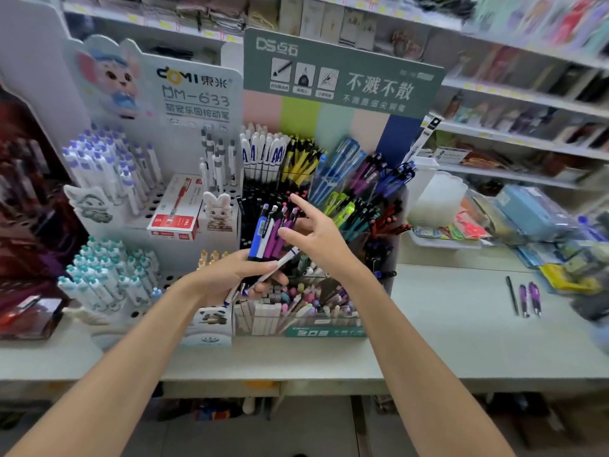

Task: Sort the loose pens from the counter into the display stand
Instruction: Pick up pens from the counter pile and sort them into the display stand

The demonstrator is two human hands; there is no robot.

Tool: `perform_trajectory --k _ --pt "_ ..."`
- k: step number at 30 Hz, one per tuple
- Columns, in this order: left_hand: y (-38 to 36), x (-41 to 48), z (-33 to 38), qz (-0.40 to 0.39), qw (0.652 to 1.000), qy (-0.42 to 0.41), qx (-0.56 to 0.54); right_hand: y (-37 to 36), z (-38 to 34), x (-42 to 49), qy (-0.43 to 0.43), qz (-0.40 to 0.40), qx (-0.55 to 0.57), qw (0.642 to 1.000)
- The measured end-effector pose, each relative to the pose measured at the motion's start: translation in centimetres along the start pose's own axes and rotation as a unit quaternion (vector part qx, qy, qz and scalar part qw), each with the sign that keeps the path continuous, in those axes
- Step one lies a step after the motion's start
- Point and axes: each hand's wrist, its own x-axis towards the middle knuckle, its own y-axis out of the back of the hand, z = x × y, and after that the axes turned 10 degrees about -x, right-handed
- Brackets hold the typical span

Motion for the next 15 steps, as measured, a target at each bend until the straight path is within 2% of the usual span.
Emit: perform_trajectory --k 4,7,9,15 --pt "0.0 0.5 0.1 -0.028 0.999 -0.017 -0.017 0.8 -0.5 0.3 0.033 0.008 0.013 0.999" --pt "-0.5 0.7 0.5 0.002 0.998 -0.036 0.047 1.3 -0.6 0.3 0.046 0.02 -0.005 0.999" --pt "-0.9 0.8 0.7 0.021 0.995 -0.059 0.073 1.8 -0.4 0.2 0.044 0.039 0.021 0.998" --pt "-1.3 1.1 1.7 0.027 0.996 -0.081 0.022 3.3 0.0 -0.1 0.04 0.083 0.049 0.995"
